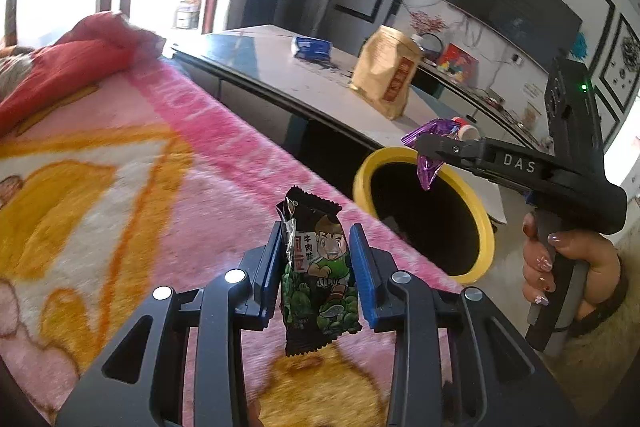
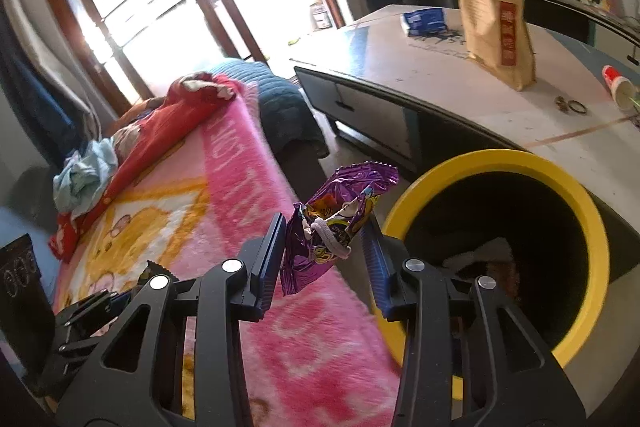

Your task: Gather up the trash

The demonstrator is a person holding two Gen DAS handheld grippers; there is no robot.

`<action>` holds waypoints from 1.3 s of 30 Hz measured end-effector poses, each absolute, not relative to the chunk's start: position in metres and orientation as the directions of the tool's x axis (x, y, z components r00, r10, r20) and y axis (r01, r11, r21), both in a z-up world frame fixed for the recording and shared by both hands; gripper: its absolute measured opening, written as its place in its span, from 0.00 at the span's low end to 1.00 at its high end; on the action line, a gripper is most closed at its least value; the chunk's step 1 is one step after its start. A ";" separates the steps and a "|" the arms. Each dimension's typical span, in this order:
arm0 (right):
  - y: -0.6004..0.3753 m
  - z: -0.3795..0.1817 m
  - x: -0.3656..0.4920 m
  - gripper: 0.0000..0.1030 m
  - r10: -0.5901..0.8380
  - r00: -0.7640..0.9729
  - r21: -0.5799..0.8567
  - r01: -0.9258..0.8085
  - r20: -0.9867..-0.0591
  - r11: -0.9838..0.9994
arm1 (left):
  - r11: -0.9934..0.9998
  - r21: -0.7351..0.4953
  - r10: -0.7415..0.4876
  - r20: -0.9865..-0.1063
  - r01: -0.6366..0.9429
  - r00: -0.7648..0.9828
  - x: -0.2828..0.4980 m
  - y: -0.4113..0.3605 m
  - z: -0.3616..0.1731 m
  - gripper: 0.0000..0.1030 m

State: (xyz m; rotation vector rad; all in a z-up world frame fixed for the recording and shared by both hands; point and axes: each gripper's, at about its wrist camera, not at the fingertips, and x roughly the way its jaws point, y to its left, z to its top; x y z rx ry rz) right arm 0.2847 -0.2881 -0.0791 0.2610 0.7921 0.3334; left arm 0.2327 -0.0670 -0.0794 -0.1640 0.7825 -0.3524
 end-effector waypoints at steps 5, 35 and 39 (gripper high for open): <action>-0.316 -0.084 0.281 0.31 0.353 0.671 0.356 -0.141 -0.652 0.924 | 0.917 -0.261 -0.398 -0.658 0.302 0.639 0.239 -0.095 -0.078 0.30; -0.433 -0.130 0.241 0.60 0.186 0.681 0.366 0.129 -0.708 0.922 | 0.816 -0.307 -0.550 -0.673 0.490 0.494 0.312 -0.222 -0.115 0.73; -0.425 -0.114 0.217 0.75 0.140 0.718 0.328 0.129 -0.682 0.936 | 0.822 -0.288 -0.545 -0.646 0.491 0.534 0.296 -0.208 -0.101 0.86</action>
